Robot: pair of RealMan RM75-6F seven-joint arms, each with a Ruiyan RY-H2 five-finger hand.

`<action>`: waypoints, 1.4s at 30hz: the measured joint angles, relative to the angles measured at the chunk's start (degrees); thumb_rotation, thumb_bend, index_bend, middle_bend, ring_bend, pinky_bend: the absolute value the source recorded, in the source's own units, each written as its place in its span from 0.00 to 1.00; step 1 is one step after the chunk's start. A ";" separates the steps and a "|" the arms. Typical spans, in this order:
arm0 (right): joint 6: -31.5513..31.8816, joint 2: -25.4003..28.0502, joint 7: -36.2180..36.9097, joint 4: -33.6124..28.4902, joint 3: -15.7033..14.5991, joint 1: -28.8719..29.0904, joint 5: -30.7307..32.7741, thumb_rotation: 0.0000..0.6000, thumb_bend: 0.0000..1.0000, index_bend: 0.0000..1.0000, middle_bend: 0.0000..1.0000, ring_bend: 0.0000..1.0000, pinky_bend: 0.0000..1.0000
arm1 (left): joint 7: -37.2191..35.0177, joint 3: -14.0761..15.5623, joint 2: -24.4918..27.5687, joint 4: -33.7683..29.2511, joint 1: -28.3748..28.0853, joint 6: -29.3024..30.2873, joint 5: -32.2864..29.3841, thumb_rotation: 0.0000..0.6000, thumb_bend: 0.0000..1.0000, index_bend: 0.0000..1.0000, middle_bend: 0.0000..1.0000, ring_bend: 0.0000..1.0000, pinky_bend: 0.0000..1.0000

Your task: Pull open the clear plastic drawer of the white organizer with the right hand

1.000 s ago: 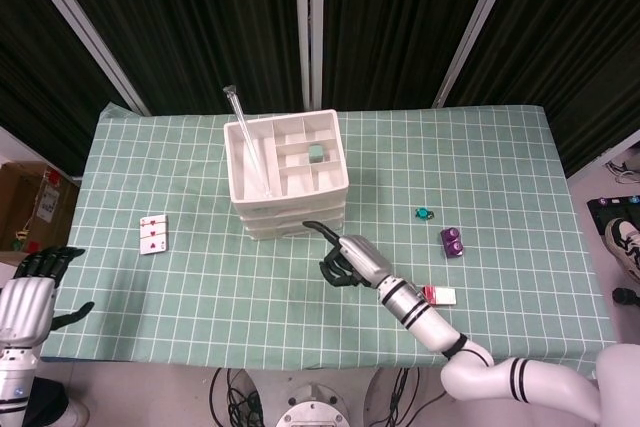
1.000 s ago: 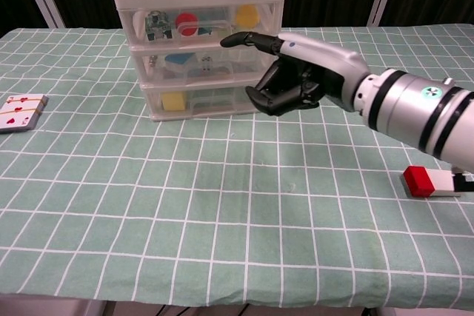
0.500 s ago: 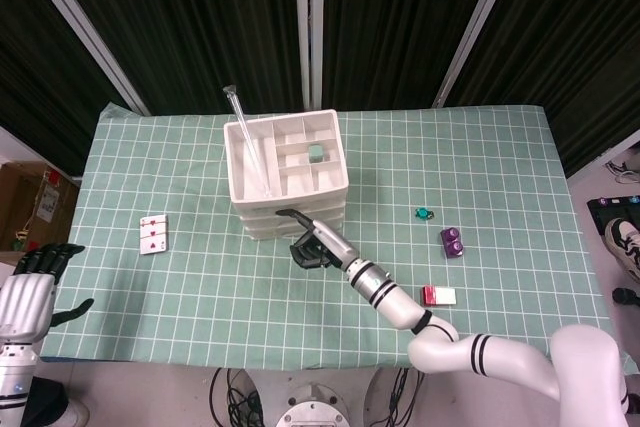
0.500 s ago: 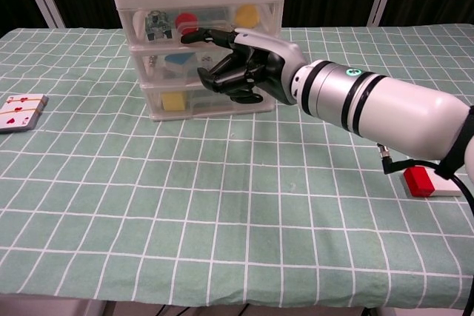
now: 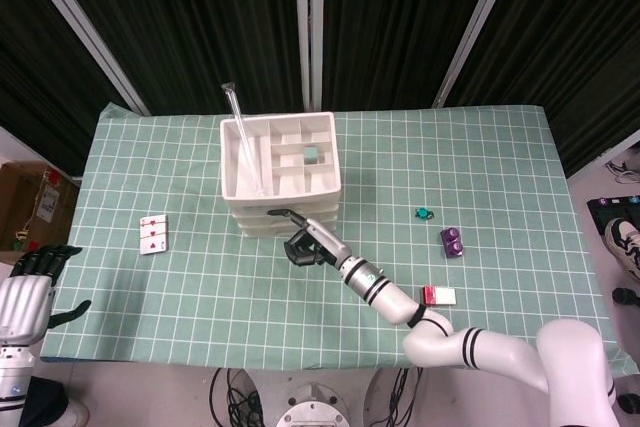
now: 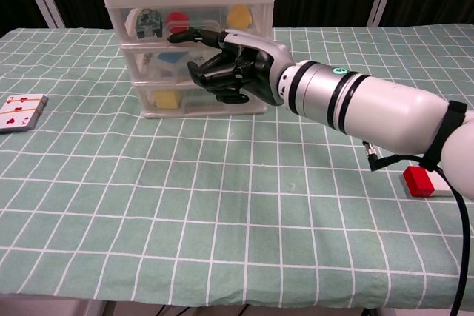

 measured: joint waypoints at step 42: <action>12.21 25.88 -28.04 -28.40 -9.94 -6.93 -2.29 1.00 0.37 0.03 0.84 0.87 0.93 | 0.42 0.00 -0.16 -0.54 -0.61 -0.55 0.47 1.00 0.00 0.24 0.23 0.18 0.20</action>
